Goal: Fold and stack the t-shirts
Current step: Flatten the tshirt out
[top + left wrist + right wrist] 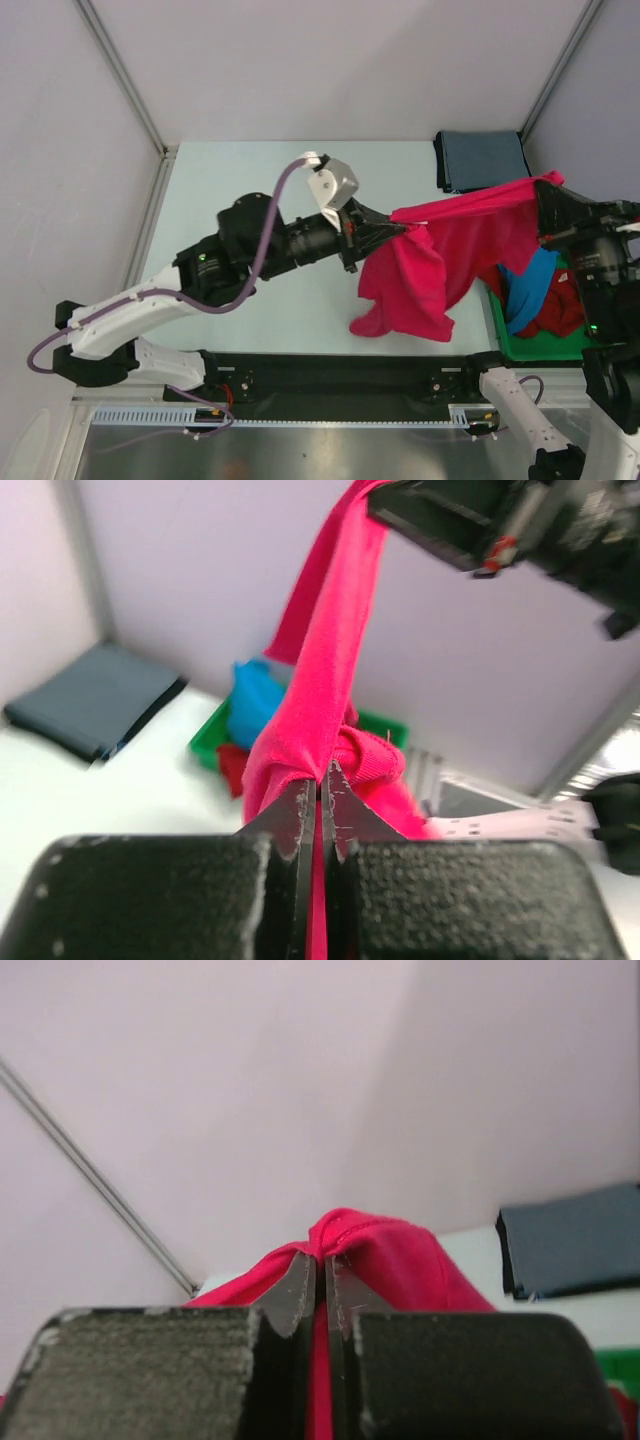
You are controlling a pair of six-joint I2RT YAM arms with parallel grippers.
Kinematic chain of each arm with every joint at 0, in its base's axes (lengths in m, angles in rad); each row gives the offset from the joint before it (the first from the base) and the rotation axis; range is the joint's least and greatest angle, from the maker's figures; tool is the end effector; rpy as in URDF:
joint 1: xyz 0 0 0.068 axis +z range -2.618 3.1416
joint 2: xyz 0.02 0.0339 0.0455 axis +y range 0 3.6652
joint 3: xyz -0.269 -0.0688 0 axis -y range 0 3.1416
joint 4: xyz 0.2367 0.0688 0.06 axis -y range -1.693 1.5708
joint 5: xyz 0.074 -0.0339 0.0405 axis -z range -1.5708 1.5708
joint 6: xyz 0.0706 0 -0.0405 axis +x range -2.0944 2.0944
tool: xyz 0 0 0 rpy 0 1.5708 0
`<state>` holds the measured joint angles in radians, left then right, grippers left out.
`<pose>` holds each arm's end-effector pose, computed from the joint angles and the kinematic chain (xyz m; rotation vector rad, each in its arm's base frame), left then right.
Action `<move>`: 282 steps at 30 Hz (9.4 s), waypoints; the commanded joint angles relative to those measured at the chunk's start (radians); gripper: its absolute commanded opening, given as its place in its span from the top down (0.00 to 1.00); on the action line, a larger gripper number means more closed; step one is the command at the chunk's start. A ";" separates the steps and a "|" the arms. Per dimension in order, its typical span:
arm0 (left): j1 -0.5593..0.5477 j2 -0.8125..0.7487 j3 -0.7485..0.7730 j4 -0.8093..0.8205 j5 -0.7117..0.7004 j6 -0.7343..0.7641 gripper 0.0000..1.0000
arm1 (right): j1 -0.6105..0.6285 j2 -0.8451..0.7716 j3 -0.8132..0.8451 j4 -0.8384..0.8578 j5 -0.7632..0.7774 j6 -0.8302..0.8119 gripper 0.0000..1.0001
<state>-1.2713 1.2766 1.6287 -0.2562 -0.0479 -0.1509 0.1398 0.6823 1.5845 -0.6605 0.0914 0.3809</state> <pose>0.0880 -0.2736 0.5227 0.8028 1.3581 -1.1044 0.0514 0.0007 0.5406 0.2384 1.3186 0.3804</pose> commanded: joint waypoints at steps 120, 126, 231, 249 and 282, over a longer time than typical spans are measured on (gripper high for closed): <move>0.943 -0.339 -0.888 -0.258 -0.104 -0.411 1.00 | 0.316 0.819 -0.839 0.437 -0.168 0.119 0.35; 0.964 -0.379 -0.785 -0.314 -0.116 -0.368 1.00 | 0.314 0.936 -0.796 0.483 -0.093 0.200 0.95; 0.754 -0.684 -1.127 -0.201 0.089 -0.708 1.00 | 0.207 0.941 -1.018 0.782 0.146 1.236 0.60; 0.754 -0.672 -0.991 -0.201 -0.024 -0.616 1.00 | 0.201 0.915 -1.051 0.811 0.123 1.120 1.00; 0.754 -0.392 0.186 0.069 0.127 0.076 1.00 | 0.080 0.159 -0.164 0.407 0.010 0.127 1.00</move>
<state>-0.5133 0.8913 1.7004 -0.2897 -0.0692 -0.1726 0.2245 0.9039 1.3464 -0.2817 0.1368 0.6170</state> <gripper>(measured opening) 0.005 0.018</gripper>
